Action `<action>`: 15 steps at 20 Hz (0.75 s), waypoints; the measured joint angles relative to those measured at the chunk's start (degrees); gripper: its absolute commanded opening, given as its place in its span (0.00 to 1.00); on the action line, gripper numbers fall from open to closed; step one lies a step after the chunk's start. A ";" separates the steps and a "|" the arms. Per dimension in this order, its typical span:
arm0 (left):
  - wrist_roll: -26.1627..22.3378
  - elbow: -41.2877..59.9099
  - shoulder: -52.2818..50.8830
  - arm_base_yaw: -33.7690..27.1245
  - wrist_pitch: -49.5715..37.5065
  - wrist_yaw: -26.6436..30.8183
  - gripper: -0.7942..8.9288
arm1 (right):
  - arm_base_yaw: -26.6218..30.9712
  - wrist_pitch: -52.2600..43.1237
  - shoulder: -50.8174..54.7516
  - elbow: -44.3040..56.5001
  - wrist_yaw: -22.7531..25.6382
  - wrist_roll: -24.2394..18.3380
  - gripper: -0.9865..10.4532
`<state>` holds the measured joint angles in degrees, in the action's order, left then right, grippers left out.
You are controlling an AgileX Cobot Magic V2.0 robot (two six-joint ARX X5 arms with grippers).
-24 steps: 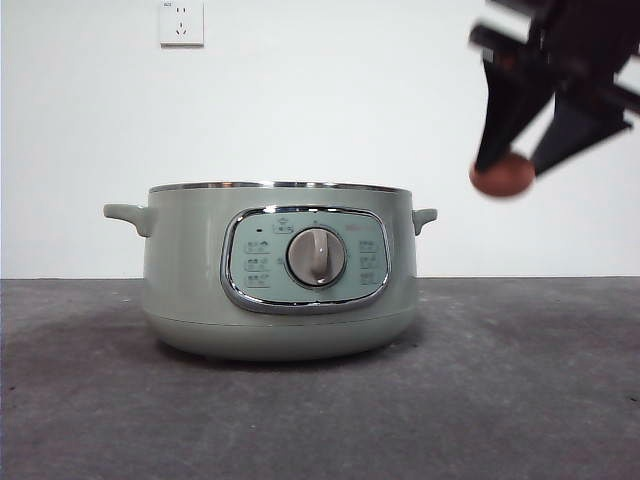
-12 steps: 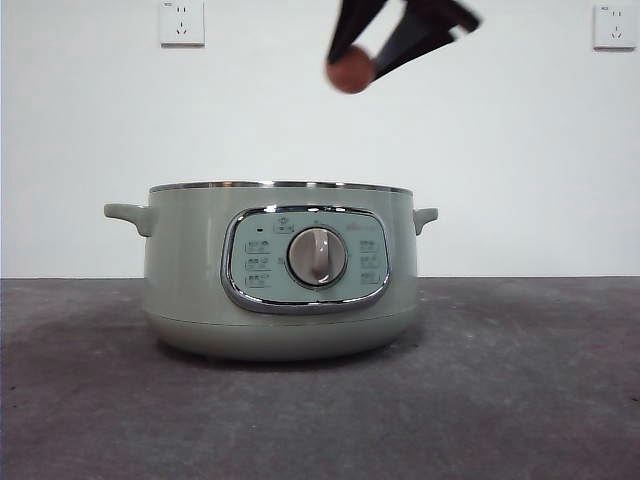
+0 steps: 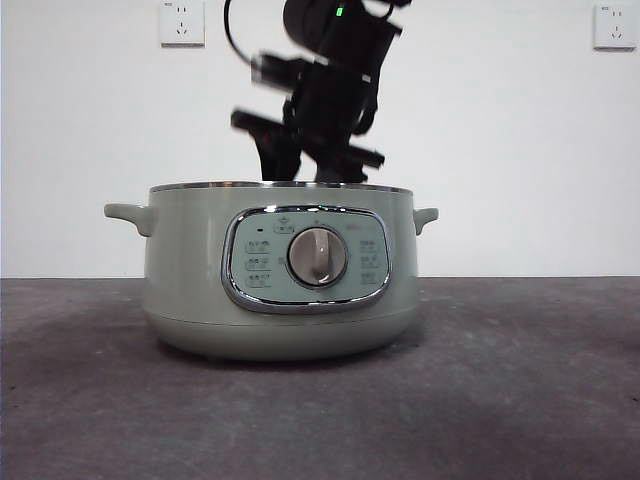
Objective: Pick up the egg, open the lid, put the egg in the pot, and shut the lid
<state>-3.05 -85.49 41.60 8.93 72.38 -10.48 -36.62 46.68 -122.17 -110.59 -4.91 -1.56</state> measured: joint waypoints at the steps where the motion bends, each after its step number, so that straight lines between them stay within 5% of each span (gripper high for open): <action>1: -0.02 0.00 0.00 0.00 0.00 -0.02 0.07 | -0.02 0.46 -0.57 0.00 0.28 -0.35 0.07; 15: -0.35 0.00 0.00 0.00 0.00 -0.02 0.07 | -0.02 7.76 -1.31 -0.04 1.09 -3.32 0.07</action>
<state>-3.40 -85.49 41.60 8.93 72.38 -10.50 -36.64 54.43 -123.48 -110.63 -3.81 -4.89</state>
